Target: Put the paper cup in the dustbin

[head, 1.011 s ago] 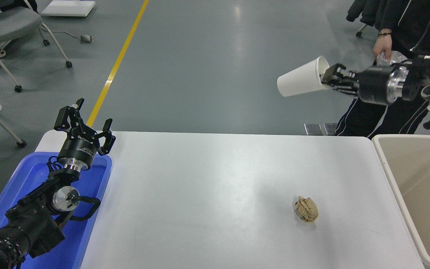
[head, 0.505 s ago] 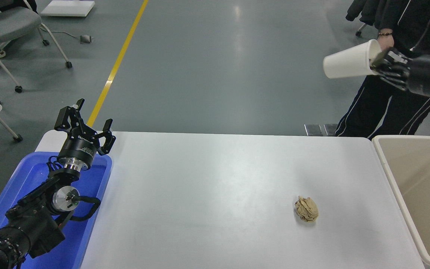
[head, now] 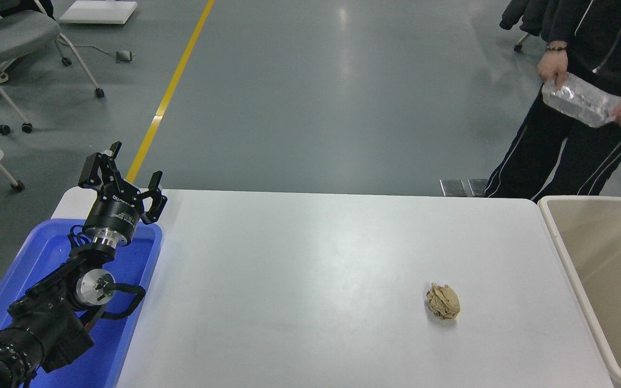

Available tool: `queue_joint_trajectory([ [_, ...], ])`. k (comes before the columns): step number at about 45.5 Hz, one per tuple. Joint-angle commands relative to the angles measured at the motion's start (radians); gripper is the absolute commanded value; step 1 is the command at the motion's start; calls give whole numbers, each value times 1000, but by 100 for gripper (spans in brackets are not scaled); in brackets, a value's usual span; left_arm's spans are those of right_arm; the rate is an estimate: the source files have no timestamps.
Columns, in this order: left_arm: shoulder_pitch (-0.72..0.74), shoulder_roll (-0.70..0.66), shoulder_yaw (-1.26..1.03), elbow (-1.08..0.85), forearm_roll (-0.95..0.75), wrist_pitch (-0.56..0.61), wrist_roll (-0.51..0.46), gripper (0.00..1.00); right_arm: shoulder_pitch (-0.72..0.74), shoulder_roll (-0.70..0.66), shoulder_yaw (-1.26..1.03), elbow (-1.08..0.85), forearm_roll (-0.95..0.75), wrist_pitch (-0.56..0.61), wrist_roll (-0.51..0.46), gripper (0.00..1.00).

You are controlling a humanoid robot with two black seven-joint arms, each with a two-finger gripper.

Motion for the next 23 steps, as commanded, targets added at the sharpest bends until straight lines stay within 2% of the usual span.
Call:
queue_joint_trajectory([
  [1, 0, 0, 0, 0, 0, 0, 0, 100, -113, 85, 23, -47, 5, -99, -99, 0],
  [12, 0, 0, 0, 0, 0, 0, 0, 100, -199, 218, 49, -46, 5, -211, -142, 0],
  [23, 0, 0, 0, 1, 0, 0, 0, 100, -218, 278, 76, -46, 5, -245, -143, 0],
])
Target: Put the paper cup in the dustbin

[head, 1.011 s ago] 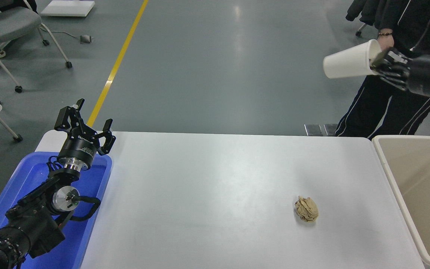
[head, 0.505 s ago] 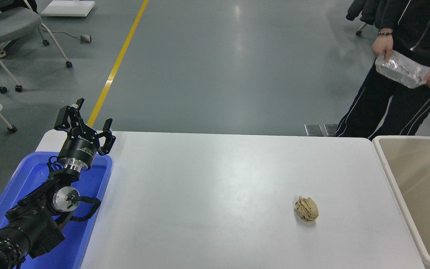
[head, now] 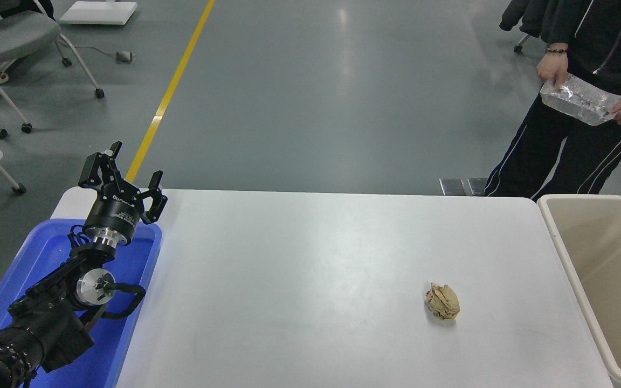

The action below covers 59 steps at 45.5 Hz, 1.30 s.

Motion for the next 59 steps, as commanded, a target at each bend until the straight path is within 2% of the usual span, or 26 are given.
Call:
queue_joint_trajectory([
  [1, 0, 0, 0, 1, 0, 0, 0, 100, -40, 75, 25, -4, 0, -54, -17, 0],
  [27, 0, 0, 0, 0, 0, 0, 0, 100, -51, 83, 28, -6, 3, -73, -16, 0],
  [28, 0, 0, 0, 0, 0, 0, 0, 100, -52, 83, 28, -4, 6, -87, -16, 6],
  [31, 0, 0, 0, 0, 0, 0, 0, 100, -52, 83, 26, -1, 12, -134, -16, 48],
  [33, 0, 0, 0, 0, 0, 0, 0, 100, -51, 81, 26, 2, 12, -166, -14, 71],
  [36, 0, 0, 0, 0, 0, 0, 0, 100, -46, 81, 28, 5, 14, -199, -11, 97],
  [45, 0, 0, 0, 1, 0, 0, 0, 100, -14, 80, 28, 25, 14, -208, -8, 98],
  [59, 0, 0, 0, 1, 0, 0, 0, 100, 225, -40, 160, 157, 16, -193, -9, 99],
])
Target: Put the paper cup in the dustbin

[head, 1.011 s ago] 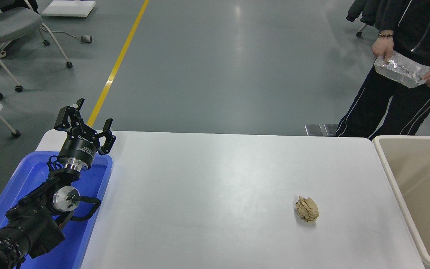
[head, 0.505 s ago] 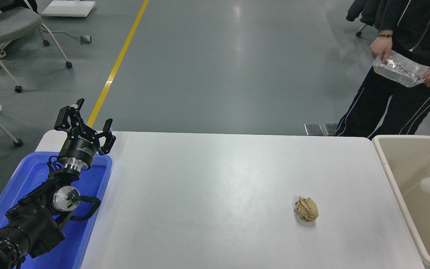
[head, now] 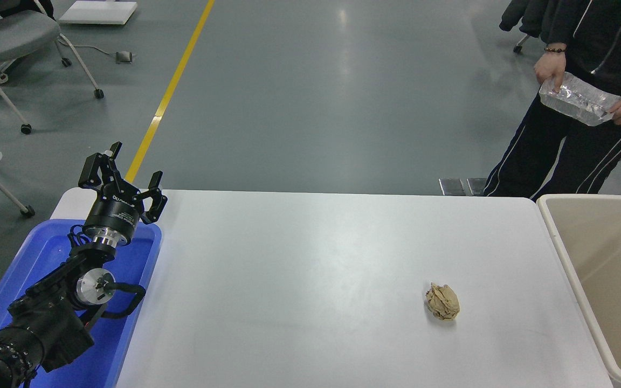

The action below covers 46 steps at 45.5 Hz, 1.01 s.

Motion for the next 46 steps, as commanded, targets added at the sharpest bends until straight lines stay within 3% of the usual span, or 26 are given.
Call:
queue_joint_trajectory([
  [1, 0, 0, 0, -1, 0, 0, 0, 100, 180, -97, 115, 100, 2, -2, 2, 99],
  [16, 0, 0, 0, -1, 0, 0, 0, 100, 370, -221, 325, 300, 0, -6, 12, 99],
  [26, 0, 0, 0, 1, 0, 0, 0, 100, 387, -356, 615, 660, -1, 3, 11, 99],
  [32, 0, 0, 0, -1, 0, 0, 0, 100, 311, -358, 821, 810, -1, -6, 9, 99],
  [46, 0, 0, 0, -1, 0, 0, 0, 100, 41, -264, 1169, 955, 0, 43, 11, 99],
])
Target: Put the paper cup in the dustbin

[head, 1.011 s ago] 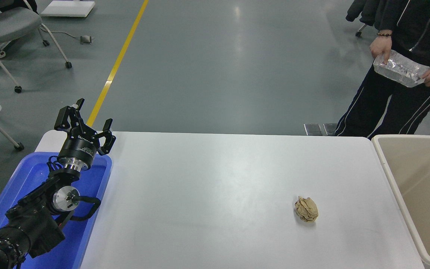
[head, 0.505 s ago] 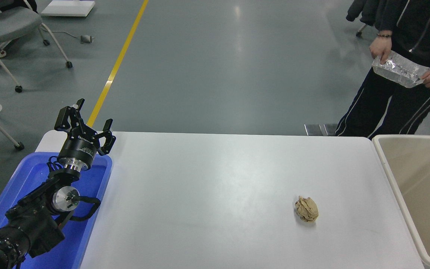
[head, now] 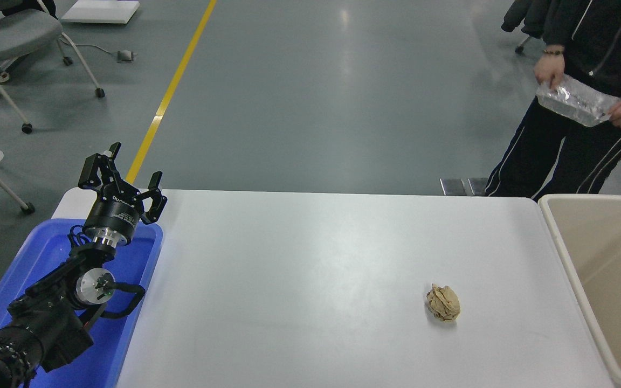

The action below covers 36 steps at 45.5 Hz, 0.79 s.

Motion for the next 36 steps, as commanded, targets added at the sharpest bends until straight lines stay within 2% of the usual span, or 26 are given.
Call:
queue_joint_trajectory([
  [1, 0, 0, 0, 1, 0, 0, 0, 100, -210, 63, 317, 162, 1, 55, 0, 99],
  [6, 0, 0, 0, 1, 0, 0, 0, 100, -306, 127, 431, 165, 1, 121, 0, 99],
  [12, 0, 0, 0, 1, 0, 0, 0, 100, -392, 207, 537, 168, 1, 147, 0, 99],
  [26, 0, 0, 0, -1, 0, 0, 0, 100, -515, 350, 615, 176, 1, 190, 5, 99],
  [36, 0, 0, 0, -1, 0, 0, 0, 100, -558, 379, 623, 161, -1, 233, 89, 99],
])
